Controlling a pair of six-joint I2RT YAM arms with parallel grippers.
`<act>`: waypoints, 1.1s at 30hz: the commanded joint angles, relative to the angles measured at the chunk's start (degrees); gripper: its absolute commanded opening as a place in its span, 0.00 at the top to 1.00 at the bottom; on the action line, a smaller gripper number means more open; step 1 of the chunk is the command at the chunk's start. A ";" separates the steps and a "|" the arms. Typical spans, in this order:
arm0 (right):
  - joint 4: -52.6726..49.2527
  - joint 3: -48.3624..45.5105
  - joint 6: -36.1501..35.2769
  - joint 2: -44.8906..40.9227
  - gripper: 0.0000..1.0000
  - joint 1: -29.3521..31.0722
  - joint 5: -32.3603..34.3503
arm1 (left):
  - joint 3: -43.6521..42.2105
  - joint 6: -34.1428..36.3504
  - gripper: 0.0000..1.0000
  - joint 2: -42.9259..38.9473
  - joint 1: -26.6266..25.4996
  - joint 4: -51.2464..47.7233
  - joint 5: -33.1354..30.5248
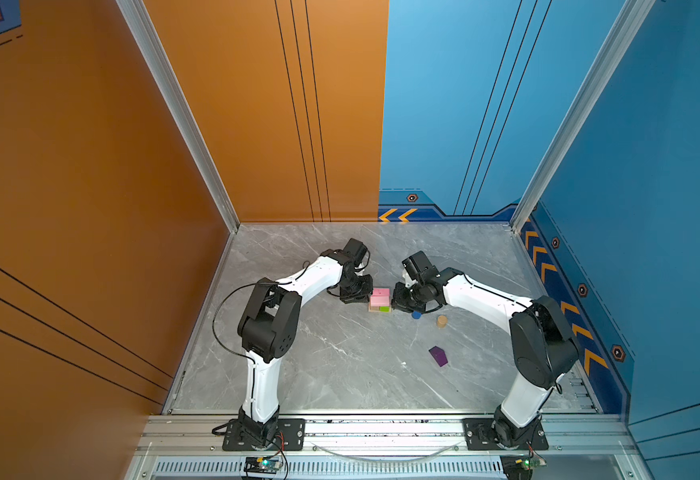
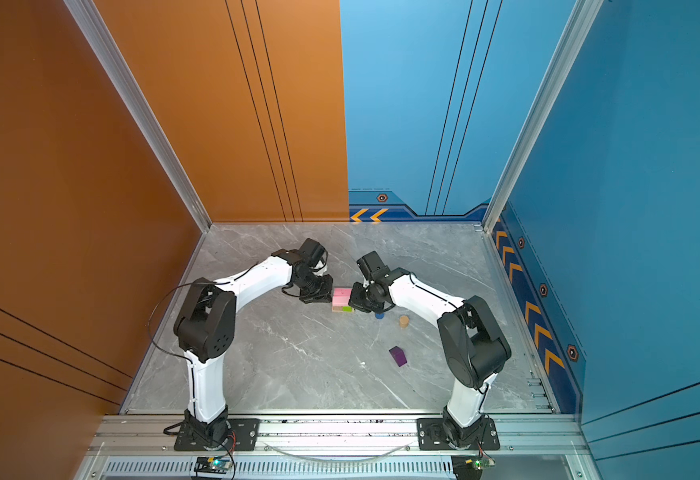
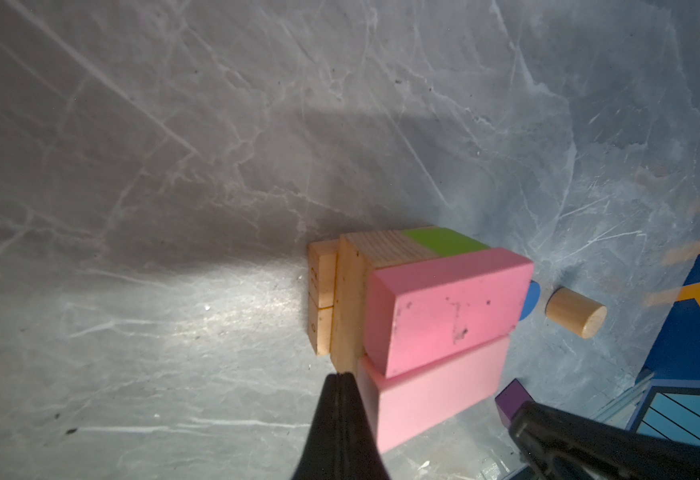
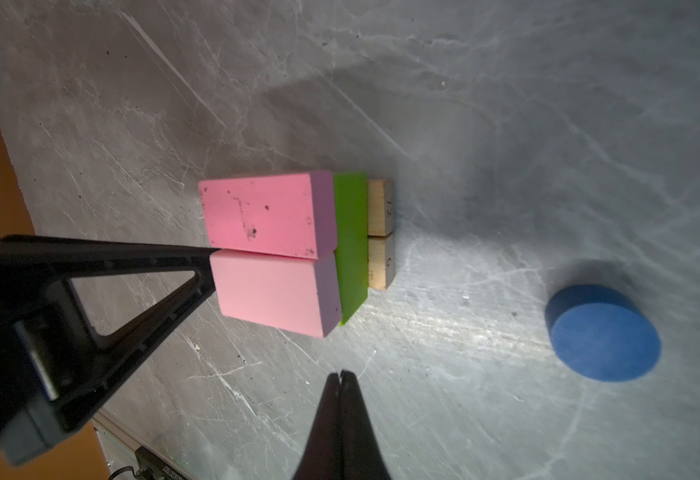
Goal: Build the wood block tower
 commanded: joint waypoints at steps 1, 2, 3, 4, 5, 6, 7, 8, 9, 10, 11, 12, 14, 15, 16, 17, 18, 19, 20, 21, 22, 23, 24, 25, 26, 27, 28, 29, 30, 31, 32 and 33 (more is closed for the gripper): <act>-1.23 -0.69 -0.07 -1.10 1.00 -0.31 1.84 | -0.30 0.19 1.00 -1.88 0.18 -0.39 0.40; -1.27 -0.71 -0.12 -1.05 1.00 -0.34 1.84 | -0.23 0.14 1.00 -1.80 0.20 -0.37 0.43; -1.20 -0.69 -0.11 -1.05 1.00 -0.36 1.84 | -0.19 0.14 1.00 -1.67 0.19 -0.39 0.47; -1.14 -0.80 -0.14 -1.02 1.00 -0.35 1.79 | -0.05 0.12 1.00 -1.70 0.06 -0.39 0.51; -1.14 -0.80 -0.11 -0.96 1.00 -0.41 1.80 | -0.03 0.03 1.00 -1.65 0.04 -0.37 0.60; -1.14 -0.80 -0.09 -0.95 1.00 -0.35 1.84 | -0.03 0.10 1.00 -1.71 0.03 -0.39 0.63; -1.14 -0.84 -0.14 -0.96 1.00 -0.37 1.80 | -0.01 0.11 1.00 -1.64 0.03 -0.39 0.53; -1.06 -0.95 -0.09 -0.94 1.00 -0.39 1.86 | 0.06 0.03 1.00 -1.66 0.04 -0.35 0.51; -1.05 -0.91 -0.02 -0.86 1.00 -0.40 1.85 | 0.07 0.05 1.00 -1.70 0.04 -0.39 0.61; -1.05 -0.96 0.00 -0.84 1.00 -0.35 1.79 | 0.12 0.04 1.00 -1.63 0.06 -0.38 0.60; -1.05 -0.95 -0.01 -0.77 1.00 -0.36 1.86 | 0.15 0.07 1.00 -1.65 0.04 -0.39 0.57; -0.98 -0.91 0.03 -0.78 1.00 -0.38 1.78 | 0.23 0.03 1.00 -1.67 0.08 -0.39 0.59; -0.99 -1.04 0.08 -0.69 1.00 -0.41 1.78 | 0.41 -0.05 1.00 -1.62 0.09 -0.39 0.64; -0.98 -1.04 0.12 -0.67 1.00 -0.36 1.70 | 0.50 -0.06 1.00 -1.61 0.04 -0.38 0.79; -0.97 -0.98 0.04 -0.71 1.00 -0.37 1.78 | 0.54 -0.06 1.00 -1.61 0.05 -0.39 0.74; -0.94 -1.02 0.05 -0.60 1.00 -0.43 1.77 | 0.59 -0.13 1.00 -1.59 0.04 -0.35 0.72; -0.88 -1.05 0.12 -0.62 1.00 -0.45 1.78 | 0.67 -0.14 1.00 -1.52 0.03 -0.39 0.78; -0.88 -1.05 0.06 -0.58 1.00 -0.46 1.76 | 0.80 -0.10 1.00 -1.53 0.05 -0.39 0.85; -0.89 -1.04 0.08 -0.60 1.00 -0.45 1.70 | 0.77 -0.09 1.00 -1.49 0.05 -0.39 0.89; -0.92 -1.07 0.07 -0.50 1.00 -0.44 1.69 | 0.85 -0.14 1.00 -1.42 0.08 -0.35 0.85; -0.88 -1.10 0.06 -0.51 1.00 -0.44 1.69 | 0.85 -0.14 1.00 -1.44 0.05 -0.39 0.86; -0.81 -1.05 0.11 -0.57 1.00 -0.44 1.69 | 0.94 -0.18 1.00 -1.44 0.03 -0.39 0.88; -0.79 -1.07 0.11 -0.51 1.00 -0.44 1.70 | 0.94 -0.22 1.00 -1.43 -0.04 -0.39 0.85; -0.79 -1.05 0.10 -0.49 1.00 -0.47 1.70 | 1.03 -0.17 1.00 -1.36 -0.05 -0.38 0.82; -0.79 -1.09 0.05 -0.54 1.00 -0.50 1.68 | 1.10 -0.22 1.00 -1.32 -0.05 -0.39 0.91; -0.70 -1.15 0.11 -0.51 1.00 -0.53 1.65 | 1.13 -0.22 1.00 -1.35 -0.03 -0.39 0.83; -0.70 -1.26 0.06 -0.49 1.00 -0.55 1.70 | 1.20 -0.28 1.00 -1.29 -0.05 -0.39 0.97; -0.73 -1.28 0.11 -0.50 1.00 -0.54 1.63 | 1.20 -0.25 1.00 -1.27 -0.04 -0.39 0.92; -0.69 -1.23 0.12 -0.54 1.00 -0.53 1.70 | 1.20 -0.28 1.00 -1.24 -0.08 -0.39 0.98; -0.66 -1.35 0.04 -0.49 1.00 -0.56 1.65 | 1.29 -0.27 1.00 -1.27 -0.10 -0.39 0.99; -0.62 -1.39 0.09 -0.56 1.00 -0.56 1.65 | 1.32 -0.32 1.00 -1.24 -0.13 -0.39 1.07; -0.62 -1.38 0.12 -0.50 1.00 -0.57 1.70 | 1.29 -0.25 1.00 -1.27 -0.10 -0.39 1.07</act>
